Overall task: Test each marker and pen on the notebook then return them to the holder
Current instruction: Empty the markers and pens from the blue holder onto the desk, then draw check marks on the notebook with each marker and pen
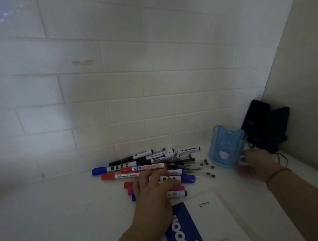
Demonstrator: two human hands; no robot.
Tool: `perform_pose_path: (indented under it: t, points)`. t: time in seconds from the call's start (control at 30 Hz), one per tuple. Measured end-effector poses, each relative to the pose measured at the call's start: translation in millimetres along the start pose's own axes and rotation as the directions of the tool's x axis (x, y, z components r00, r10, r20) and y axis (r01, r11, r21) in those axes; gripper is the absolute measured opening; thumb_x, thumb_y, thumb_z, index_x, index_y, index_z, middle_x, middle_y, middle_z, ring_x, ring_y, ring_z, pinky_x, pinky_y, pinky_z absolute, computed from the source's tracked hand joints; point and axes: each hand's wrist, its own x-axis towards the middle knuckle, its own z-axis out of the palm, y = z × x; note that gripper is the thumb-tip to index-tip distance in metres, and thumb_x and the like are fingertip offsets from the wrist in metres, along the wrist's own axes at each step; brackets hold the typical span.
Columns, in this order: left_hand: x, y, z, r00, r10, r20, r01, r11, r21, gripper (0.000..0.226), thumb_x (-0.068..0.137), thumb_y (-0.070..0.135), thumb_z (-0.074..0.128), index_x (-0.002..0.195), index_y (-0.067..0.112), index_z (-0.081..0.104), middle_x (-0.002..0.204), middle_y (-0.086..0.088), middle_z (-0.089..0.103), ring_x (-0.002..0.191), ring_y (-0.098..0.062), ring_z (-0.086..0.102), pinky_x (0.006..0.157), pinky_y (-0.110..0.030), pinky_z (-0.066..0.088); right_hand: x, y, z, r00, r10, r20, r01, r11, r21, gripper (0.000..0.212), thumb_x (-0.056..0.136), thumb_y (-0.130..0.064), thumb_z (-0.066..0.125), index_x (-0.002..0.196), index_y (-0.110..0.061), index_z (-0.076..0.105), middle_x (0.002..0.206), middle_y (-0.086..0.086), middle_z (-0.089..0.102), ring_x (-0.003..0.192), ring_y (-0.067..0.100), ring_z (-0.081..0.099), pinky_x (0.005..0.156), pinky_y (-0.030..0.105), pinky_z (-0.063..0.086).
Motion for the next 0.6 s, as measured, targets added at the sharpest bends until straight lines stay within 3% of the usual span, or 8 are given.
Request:
perform_pose_path:
  t: [0.1, 0.2, 0.3, 0.4, 0.5, 0.6]
  points:
    - [-1, 0, -2, 0.997, 0.072, 0.027, -0.072, 0.997, 0.000, 0.042, 0.088, 0.019, 0.050, 0.124, 0.042, 0.051, 0.131, 0.024, 0.038, 0.129, -0.005, 0.017, 0.112, -0.029, 0.009, -12, 6, 0, 0.999, -0.036, 0.036, 0.038, 0.997, -0.073, 0.017, 0.094, -0.005, 0.048, 0.110, -0.004, 0.053, 0.078, 0.013, 0.055, 0.054, 0.028, 0.057, 0.048, 0.028, 0.047]
    - [-4, 3, -3, 0.973, 0.227, 0.047, -0.223, 0.971, -0.085, 0.030, 0.089, 0.029, 0.053, 0.117, 0.039, 0.056, 0.118, 0.022, 0.051, 0.111, 0.004, 0.036, 0.105, -0.026, 0.032, -36, 19, -6, 0.982, -0.181, 0.051, 0.188, 0.962, -0.196, 0.017, 0.092, -0.017, 0.053, 0.107, -0.009, 0.056, 0.083, 0.009, 0.060, 0.054, 0.025, 0.059, 0.048, 0.022, 0.040]
    - [-7, 5, -4, 0.948, 0.299, 0.113, -0.282, 0.949, -0.139, 0.027, 0.089, 0.037, 0.054, 0.116, 0.037, 0.058, 0.114, 0.022, 0.055, 0.097, 0.008, 0.048, 0.091, -0.021, 0.047, -79, 43, -21, 0.878, -0.431, 0.210, 0.477, 0.740, -0.475, 0.009, 0.088, -0.029, 0.061, 0.090, -0.021, 0.064, 0.077, 0.003, 0.065, 0.053, 0.014, 0.058, 0.046, 0.022, 0.040]
    - [-8, 1, -4, 0.957, 0.279, 0.076, -0.266, 0.953, -0.147, 0.031, 0.086, 0.048, 0.051, 0.115, 0.039, 0.057, 0.105, 0.025, 0.054, 0.089, 0.006, 0.054, 0.081, -0.019, 0.051, -128, 73, -42, 0.736, -0.451, 0.505, 0.676, 0.470, -0.567, 0.013, 0.082, -0.033, 0.066, 0.069, -0.033, 0.068, 0.065, -0.013, 0.067, 0.057, 0.000, 0.061, 0.053, 0.013, 0.041]
    - [-11, 5, -5, 0.973, 0.226, 0.055, -0.217, 0.967, -0.134, 0.027, 0.089, 0.048, 0.052, 0.115, 0.042, 0.054, 0.100, 0.028, 0.051, 0.089, 0.010, 0.052, 0.078, -0.010, 0.045, -157, 73, -54, 0.647, -0.421, 0.636, 0.761, 0.412, -0.501, 0.022, 0.086, -0.031, 0.060, 0.068, -0.038, 0.069, 0.069, -0.016, 0.070, 0.060, 0.000, 0.063, 0.056, 0.015, 0.047]
    - [-16, 12, -18, 0.987, 0.159, -0.004, -0.156, 0.969, -0.191, 0.030, 0.087, 0.059, 0.044, 0.112, 0.045, 0.051, 0.100, 0.027, 0.050, 0.087, 0.006, 0.055, 0.075, -0.015, 0.049, -192, 55, -55, 0.471, -0.429, 0.771, 0.820, 0.536, -0.203, 0.021, 0.093, -0.039, 0.048, 0.092, -0.046, 0.067, 0.087, -0.010, 0.070, 0.066, -0.002, 0.060, 0.061, 0.015, 0.046]
